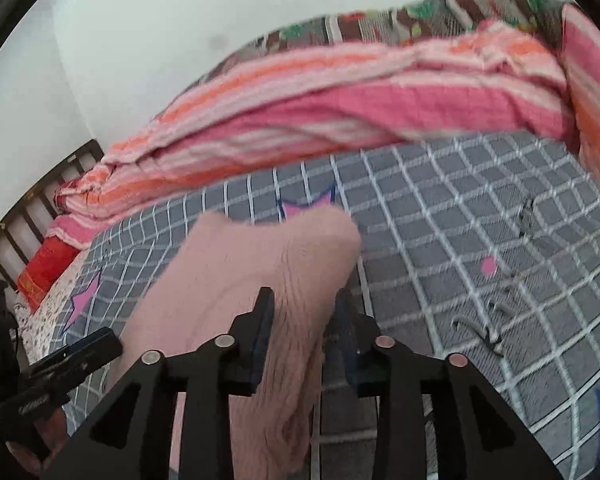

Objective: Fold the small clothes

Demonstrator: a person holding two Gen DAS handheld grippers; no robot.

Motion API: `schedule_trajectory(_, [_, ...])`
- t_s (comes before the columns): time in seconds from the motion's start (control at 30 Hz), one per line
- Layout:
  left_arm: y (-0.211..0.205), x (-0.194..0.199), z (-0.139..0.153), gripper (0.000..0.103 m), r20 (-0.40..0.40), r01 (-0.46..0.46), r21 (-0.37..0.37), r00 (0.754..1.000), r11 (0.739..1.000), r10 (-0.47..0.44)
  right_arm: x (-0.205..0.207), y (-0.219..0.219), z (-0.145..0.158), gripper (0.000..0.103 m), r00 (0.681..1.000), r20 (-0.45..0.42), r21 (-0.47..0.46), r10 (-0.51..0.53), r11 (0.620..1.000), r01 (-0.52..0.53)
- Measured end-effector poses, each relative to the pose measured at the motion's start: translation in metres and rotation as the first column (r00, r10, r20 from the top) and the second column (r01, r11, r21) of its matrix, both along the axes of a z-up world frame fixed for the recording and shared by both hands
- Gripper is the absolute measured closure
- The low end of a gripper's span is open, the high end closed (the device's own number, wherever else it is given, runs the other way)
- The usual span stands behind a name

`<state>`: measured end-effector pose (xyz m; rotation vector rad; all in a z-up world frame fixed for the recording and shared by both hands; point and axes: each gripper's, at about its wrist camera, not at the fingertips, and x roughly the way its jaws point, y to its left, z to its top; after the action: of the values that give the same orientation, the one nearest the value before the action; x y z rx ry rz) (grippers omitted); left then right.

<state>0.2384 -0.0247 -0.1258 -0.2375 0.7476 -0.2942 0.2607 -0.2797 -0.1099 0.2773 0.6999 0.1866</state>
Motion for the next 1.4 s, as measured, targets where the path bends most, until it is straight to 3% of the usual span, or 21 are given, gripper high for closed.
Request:
schedule_trajectory(0.13, [-0.008,0.024,-0.013,0.050,-0.063,-0.011,0.070,0.998,0.997,0.016,0.014,0.008,-0.014,0.067,0.998,-0.050,-0.033,0.030,0.999,-0.032])
schedule_trajectory(0.3, [-0.016,0.023,-0.026,0.043,-0.030,-0.011,0.135,0.999,0.991,0.015,0.020,0.008,-0.040,0.054,0.996,-0.087,-0.071,0.034,0.997,-0.040])
schedule_trajectory(0.6, [-0.022,0.020,-0.032,0.041,0.022,-0.031,0.174,0.999,0.984,0.027,0.021,0.011,-0.050,0.053,0.996,-0.079,-0.099,0.028,0.994,-0.036])
schedule_trajectory(1.03, [-0.017,0.016,-0.039,0.038,0.053,-0.050,0.112,0.998,0.992,0.044,0.020,0.011,-0.052,0.053,0.998,-0.059,-0.101,0.029,0.994,-0.035])
schedule_trajectory(1.27, [0.011,0.030,-0.034,0.041,-0.022,0.004,-0.087,1.000,0.996,-0.006,0.018,0.010,-0.053,0.053,0.998,-0.050,-0.092,0.029,0.995,-0.033])
schedule_trajectory(1.4, [0.004,0.052,-0.027,0.042,-0.039,0.022,-0.026,0.999,0.999,-0.023,0.018,0.009,-0.053,0.053,0.999,-0.046,-0.079,0.029,0.996,-0.033])
